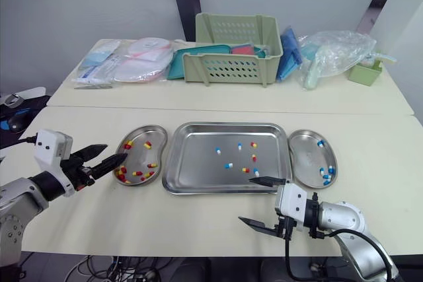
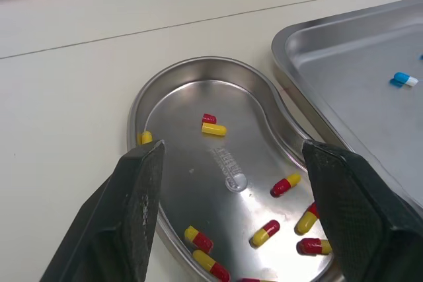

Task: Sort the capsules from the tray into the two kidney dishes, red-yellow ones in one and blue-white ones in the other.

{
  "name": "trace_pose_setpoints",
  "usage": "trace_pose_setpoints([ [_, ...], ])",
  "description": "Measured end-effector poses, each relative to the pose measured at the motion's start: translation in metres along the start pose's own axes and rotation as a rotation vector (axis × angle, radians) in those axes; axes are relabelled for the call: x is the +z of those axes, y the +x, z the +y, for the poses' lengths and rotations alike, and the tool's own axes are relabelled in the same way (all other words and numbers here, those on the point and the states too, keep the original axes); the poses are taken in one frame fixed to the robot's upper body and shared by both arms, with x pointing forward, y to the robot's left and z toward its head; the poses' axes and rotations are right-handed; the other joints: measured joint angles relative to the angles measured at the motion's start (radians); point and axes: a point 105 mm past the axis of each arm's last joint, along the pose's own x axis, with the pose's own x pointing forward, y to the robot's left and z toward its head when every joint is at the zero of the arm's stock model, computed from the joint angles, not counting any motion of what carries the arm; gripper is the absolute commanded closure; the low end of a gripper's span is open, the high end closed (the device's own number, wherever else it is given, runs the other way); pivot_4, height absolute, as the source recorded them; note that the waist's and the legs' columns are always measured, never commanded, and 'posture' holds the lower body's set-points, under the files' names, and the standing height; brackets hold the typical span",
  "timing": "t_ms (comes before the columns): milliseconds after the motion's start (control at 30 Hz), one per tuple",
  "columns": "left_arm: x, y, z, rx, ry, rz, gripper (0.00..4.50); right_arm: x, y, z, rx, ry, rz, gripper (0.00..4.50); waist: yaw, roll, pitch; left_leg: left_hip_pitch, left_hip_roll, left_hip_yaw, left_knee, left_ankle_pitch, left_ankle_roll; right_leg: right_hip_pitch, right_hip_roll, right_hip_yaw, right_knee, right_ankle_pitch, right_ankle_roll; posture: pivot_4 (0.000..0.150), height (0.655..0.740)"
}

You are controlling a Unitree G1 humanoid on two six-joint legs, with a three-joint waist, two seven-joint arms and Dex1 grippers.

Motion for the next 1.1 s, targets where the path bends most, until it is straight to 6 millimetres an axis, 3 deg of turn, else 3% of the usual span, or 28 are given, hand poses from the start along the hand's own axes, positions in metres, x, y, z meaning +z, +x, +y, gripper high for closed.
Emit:
trace_pose_setpoints([
  [100, 0.009, -0.013, 0.002, -0.006, 0.027, -0.049, 1.10, 0.000, -0.003, -0.002, -0.009, -0.005, 0.010, 0.00, 0.000, 0.000, 0.000, 0.000, 0.000, 0.000, 0.000, 0.000, 0.000, 0.000, 0.000, 0.000, 0.000, 0.000, 0.000, 0.150, 0.7400],
  [200, 0.009, -0.033, 0.009, 0.027, 0.057, -0.055, 1.10, 0.001, -0.018, -0.010, -0.062, -0.016, 0.038, 0.00, -0.001, 0.000, 0.000, 0.000, 0.000, 0.001, 0.000, 0.000, 0.000, 0.000, 0.000, 0.001, -0.001, 0.000, 0.000, 0.150, 0.7400],
  [267, -0.001, -0.046, 0.016, 0.065, 0.041, -0.031, 0.74, 0.000, -0.036, -0.020, -0.122, -0.017, 0.082, 0.00, 0.000, 0.000, 0.000, 0.000, 0.000, 0.001, 0.000, 0.000, 0.000, 0.000, 0.000, 0.001, -0.001, 0.000, 0.000, 0.150, 0.7400],
  [367, -0.016, -0.062, 0.029, 0.119, 0.017, -0.001, 0.08, -0.002, -0.063, -0.032, -0.211, 0.007, 0.145, 0.00, 0.001, 0.000, 0.000, 0.000, 0.000, 0.001, 0.000, 0.000, 0.000, 0.001, 0.000, 0.001, -0.001, 0.000, 0.000, 0.150, 0.7400],
  [467, -0.036, -0.079, 0.039, 0.173, 0.021, 0.041, 0.08, -0.004, -0.091, -0.037, -0.254, 0.018, 0.213, 0.00, 0.001, 0.000, 0.000, 0.000, 0.000, 0.002, -0.001, 0.000, 0.000, 0.001, 0.000, 0.001, -0.001, 0.000, 0.000, 0.150, 0.7400],
  [633, -0.077, -0.104, 0.044, 0.239, -0.007, 0.123, 0.08, -0.024, -0.167, -0.053, -0.367, 0.058, 0.425, 0.00, 0.001, -0.002, 0.000, 0.001, 0.000, 0.003, -0.001, 0.000, 0.000, 0.001, -0.001, 0.001, -0.001, 0.000, 0.000, 0.150, 0.7400],
  [800, -0.086, -0.111, 0.045, 0.261, 0.022, 0.132, 0.08, -0.032, -0.209, -0.068, -0.405, 0.073, 0.513, 0.00, 0.000, -0.002, 0.000, 0.002, 0.000, 0.004, -0.001, 0.000, 0.000, 0.002, -0.001, 0.002, -0.001, 0.000, 0.000, 0.150, 0.7400],
  [900, -0.093, -0.111, 0.041, 0.255, 0.021, 0.145, 0.08, -0.034, -0.223, -0.080, -0.443, 0.072, 0.533, 0.00, -0.001, -0.001, 0.000, 0.001, 0.000, 0.004, -0.001, 0.000, 0.000, 0.001, 0.000, 0.002, -0.001, 0.000, 0.000, 0.150, 0.7400],
  [1100, -0.096, -0.111, 0.034, 0.233, 0.041, 0.156, 0.08, -0.041, -0.225, -0.079, -0.427, 0.080, 0.549, 0.00, -0.001, -0.001, 0.000, 0.001, 0.000, 0.004, -0.001, 0.000, 0.000, 0.001, -0.001, 0.002, -0.001, 0.000, 0.000, 0.150, 0.7400],
])
